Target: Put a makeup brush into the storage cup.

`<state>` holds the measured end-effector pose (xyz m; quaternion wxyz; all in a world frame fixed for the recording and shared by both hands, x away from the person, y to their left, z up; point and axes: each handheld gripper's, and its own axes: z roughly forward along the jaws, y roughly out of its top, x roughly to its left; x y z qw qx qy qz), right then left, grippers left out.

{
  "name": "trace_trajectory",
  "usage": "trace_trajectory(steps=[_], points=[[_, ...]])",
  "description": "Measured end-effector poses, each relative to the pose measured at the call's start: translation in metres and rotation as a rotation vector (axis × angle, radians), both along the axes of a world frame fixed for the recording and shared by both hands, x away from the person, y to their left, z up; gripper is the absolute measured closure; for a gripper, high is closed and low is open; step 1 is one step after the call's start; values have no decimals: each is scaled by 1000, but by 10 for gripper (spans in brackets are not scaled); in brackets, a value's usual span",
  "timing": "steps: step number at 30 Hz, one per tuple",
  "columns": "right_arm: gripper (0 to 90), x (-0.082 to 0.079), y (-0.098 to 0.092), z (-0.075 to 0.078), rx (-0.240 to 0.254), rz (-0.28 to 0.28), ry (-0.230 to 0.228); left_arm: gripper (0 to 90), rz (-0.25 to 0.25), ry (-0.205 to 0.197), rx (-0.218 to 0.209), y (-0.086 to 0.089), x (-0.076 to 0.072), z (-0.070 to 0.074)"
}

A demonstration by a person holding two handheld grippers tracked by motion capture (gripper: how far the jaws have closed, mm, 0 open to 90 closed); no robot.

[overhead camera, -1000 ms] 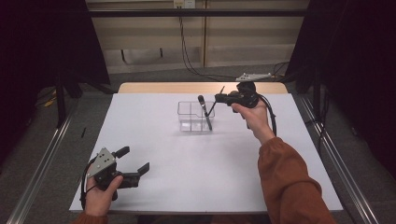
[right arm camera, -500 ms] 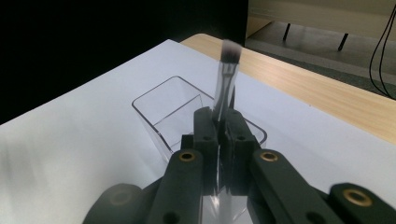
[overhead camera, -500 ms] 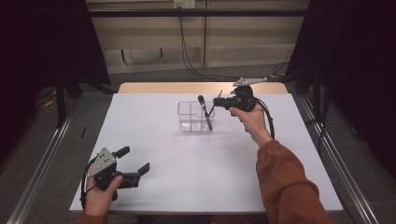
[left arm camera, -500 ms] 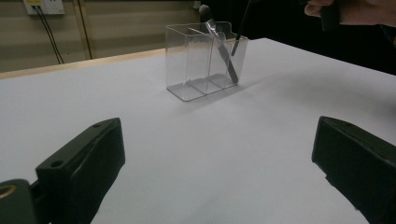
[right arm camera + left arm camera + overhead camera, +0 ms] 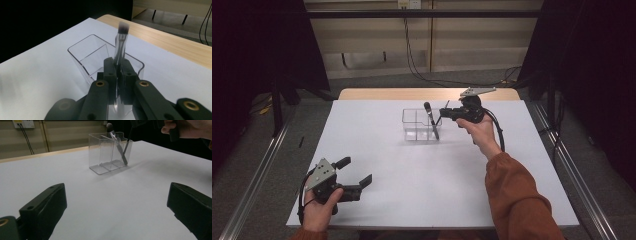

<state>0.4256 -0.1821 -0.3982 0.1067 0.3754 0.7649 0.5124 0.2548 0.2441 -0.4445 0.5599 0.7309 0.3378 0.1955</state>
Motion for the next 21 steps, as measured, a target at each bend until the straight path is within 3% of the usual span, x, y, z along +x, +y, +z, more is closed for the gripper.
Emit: trace_trajectory(steps=[21], points=[[833,0,-2,-9,21,-10,19,27,-4,2,23,-1,0,-1]])
